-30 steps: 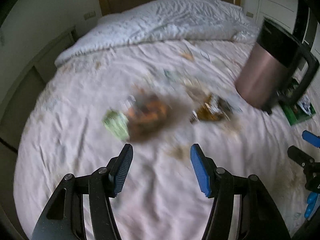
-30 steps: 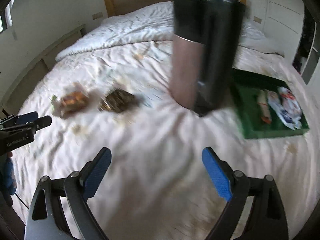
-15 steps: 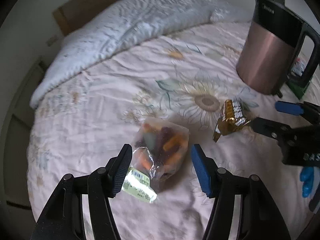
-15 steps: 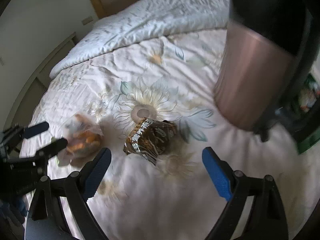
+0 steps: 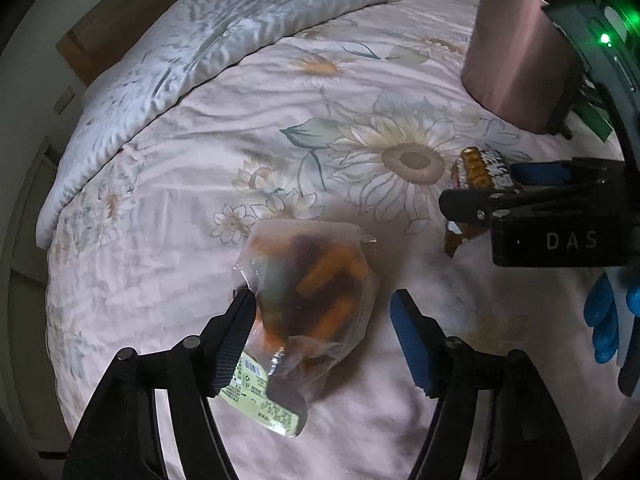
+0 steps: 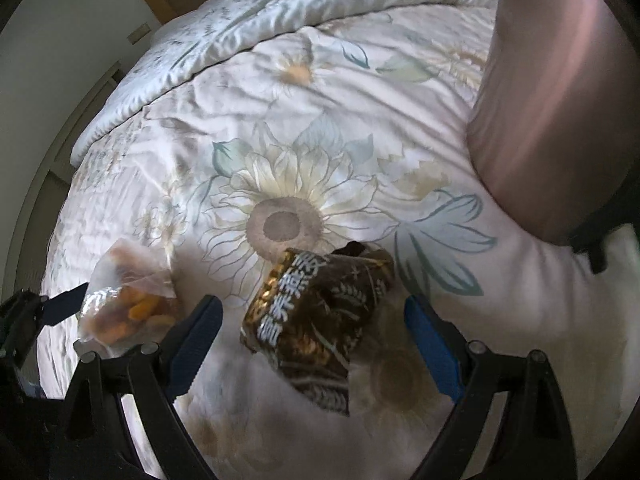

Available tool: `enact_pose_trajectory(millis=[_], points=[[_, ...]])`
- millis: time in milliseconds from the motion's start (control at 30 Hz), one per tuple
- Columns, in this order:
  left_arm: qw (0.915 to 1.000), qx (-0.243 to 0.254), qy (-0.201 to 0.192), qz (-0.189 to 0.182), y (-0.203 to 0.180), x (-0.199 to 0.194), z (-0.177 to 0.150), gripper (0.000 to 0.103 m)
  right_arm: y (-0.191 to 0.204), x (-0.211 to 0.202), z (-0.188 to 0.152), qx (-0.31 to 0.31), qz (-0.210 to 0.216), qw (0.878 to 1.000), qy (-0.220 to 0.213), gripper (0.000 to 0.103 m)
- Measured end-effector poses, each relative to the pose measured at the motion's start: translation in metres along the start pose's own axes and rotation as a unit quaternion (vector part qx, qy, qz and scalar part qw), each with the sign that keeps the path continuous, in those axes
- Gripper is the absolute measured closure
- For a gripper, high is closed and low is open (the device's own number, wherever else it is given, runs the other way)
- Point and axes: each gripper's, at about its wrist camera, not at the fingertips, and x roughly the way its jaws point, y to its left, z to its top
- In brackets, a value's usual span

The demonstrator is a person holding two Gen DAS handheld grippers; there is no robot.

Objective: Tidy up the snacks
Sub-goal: 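Grasp clear orange-snack bag with left tool while right tool grasps brown-gold bag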

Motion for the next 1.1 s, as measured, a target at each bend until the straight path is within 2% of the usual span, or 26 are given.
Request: enact_pose_trajectory(millis=[133,267,400,600,767,1100], points=[[0.9998,-0.009,0.004,0.019,0.011,0.012,0.004,0.039,-0.003,0.01,0.002,0.008,0.001,1.0,0.006,0.0],[0.9995,-0.021,0.007,0.021,0.02,0.023,0.008,0.036,-0.004,0.011,0.001,-0.001,0.002,1.0,0.004,0.0],[0.9992,-0.026,0.007,0.029,0.021,0.029,0.011,0.035,-0.005,0.011,-0.001,-0.024,0.023,0.999,0.004,0.0],[0.9982,-0.049,-0.003,0.035,0.023,0.029,0.016,0.048,-0.01,0.004,-0.004,-0.047,0.05,0.998,-0.002,0.0],[0.9935,-0.112,-0.011,0.017,0.039,0.023,0.012,0.055,-0.011,-0.005,-0.007,-0.063,0.063,0.996,-0.013,0.0],[0.9807,-0.193,-0.028,-0.015,0.054,0.003,0.002,0.059,-0.01,-0.033,-0.012,-0.092,0.096,0.99,-0.038,0.0]])
